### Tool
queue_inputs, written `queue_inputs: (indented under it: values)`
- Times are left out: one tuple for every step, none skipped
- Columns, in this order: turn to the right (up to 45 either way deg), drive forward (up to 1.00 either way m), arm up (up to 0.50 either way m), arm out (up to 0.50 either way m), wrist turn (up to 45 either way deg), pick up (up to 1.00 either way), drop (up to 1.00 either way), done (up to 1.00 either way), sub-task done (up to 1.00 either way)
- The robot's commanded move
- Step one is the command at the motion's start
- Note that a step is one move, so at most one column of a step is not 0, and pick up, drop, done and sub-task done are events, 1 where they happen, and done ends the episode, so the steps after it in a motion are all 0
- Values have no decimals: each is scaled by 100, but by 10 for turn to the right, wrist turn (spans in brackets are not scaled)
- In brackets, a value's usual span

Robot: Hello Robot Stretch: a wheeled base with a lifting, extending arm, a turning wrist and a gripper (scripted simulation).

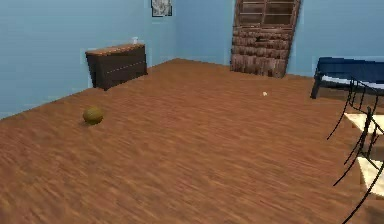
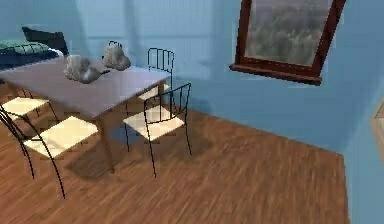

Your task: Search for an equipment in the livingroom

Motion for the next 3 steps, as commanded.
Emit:
queue_inputs:
  values:
    - [-450,0,0,0,0,0,0,0,0]
    - [-180,0,0,0,0,0,0,0,0]
    - [0,100,0,0,0,0,0,0,0]
